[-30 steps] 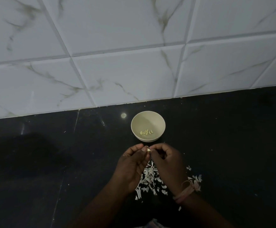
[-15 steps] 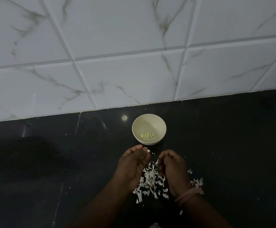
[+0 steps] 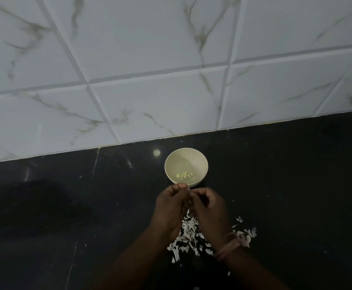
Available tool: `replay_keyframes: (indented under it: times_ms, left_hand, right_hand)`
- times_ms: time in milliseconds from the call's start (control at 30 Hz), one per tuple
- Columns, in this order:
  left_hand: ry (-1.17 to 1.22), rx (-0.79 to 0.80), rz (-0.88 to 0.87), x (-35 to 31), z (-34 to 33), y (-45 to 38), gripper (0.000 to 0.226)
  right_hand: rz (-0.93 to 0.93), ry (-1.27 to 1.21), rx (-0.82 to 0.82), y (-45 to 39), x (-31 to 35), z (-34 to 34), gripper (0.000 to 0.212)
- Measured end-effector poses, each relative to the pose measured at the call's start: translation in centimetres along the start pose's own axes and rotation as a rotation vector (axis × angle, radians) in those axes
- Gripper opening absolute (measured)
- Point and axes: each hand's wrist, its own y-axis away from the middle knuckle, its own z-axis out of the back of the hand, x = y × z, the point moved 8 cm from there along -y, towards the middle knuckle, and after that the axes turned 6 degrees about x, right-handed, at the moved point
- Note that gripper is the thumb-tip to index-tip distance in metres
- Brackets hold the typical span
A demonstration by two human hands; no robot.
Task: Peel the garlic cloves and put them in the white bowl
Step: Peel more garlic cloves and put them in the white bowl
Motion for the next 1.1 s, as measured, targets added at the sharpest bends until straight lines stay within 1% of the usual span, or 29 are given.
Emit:
replay_keyframes:
  times_ms: [100,200,233,300,333,367,467,533,633,733,833,967,1100]
  left_hand:
    - [0.026,0.029,0.020,0.1,0.1,0.4,0.007]
    - [0.048,0.003,0.039,0.5,0.8,0.6,0.008]
    - [0.071,-0.011,0.038,0.6,1.1,0.5,0.013]
    - [0.101,-0.038,0.031,0.6,1.7,0.5,0.030]
    - [0.109,-0.043,0.034,0.5,1.9,0.5,0.035]
    - [0.110,-0.037,0.039,0.4,2.0,0.5,0.036]
    - [0.106,0.017,0.072,0.4,1.9,0.2,0.024]
    - [0.072,0.029,0.069,0.2,1.9,0.1,0.027]
    - [0.059,0.007,0.063,0.2,2.1,-0.1,0.037]
    - [0.109,-0.008,0.072,0.2,1.8,-0.2,0.036]
    - [0.167,-0.064,0.090,0.7,2.1,-0.6,0.033]
    - [0.201,-0.158,0.112,1.6,2.8,-1.2,0.010]
    - [0.186,-0.226,0.066,0.8,2.9,-2.6,0.013]
  right_hand:
    - [-0.038,-0.091,0.015,-0.1,-0.3,0.3,0.005]
    - [-0.067,-0.097,0.069,-0.3,-0.7,-0.2,0.007]
    - [-0.069,-0.097,0.085,-0.3,-0.6,-0.2,0.008]
    - [-0.052,-0.092,0.119,-0.4,-0.1,-0.2,0.005]
    - [-0.030,-0.072,0.145,-0.5,0.3,-0.1,0.004]
    - [-0.003,-0.039,0.176,-0.6,0.7,-0.1,0.004]
    - [0.077,0.123,0.283,-0.9,1.4,-0.2,0.010]
    - [0.128,0.222,0.310,-1.1,1.7,-0.1,0.017]
    - [0.205,0.333,0.283,-1.1,2.3,0.1,0.018]
    - [0.242,0.401,0.250,-1.2,2.4,0.1,0.015]
    - [0.284,0.468,0.206,-1.4,2.6,0.1,0.014]
    - [0.219,0.504,0.199,-1.8,1.3,-0.3,0.012]
    - [0.144,0.416,0.124,-2.2,0.1,0.1,0.010]
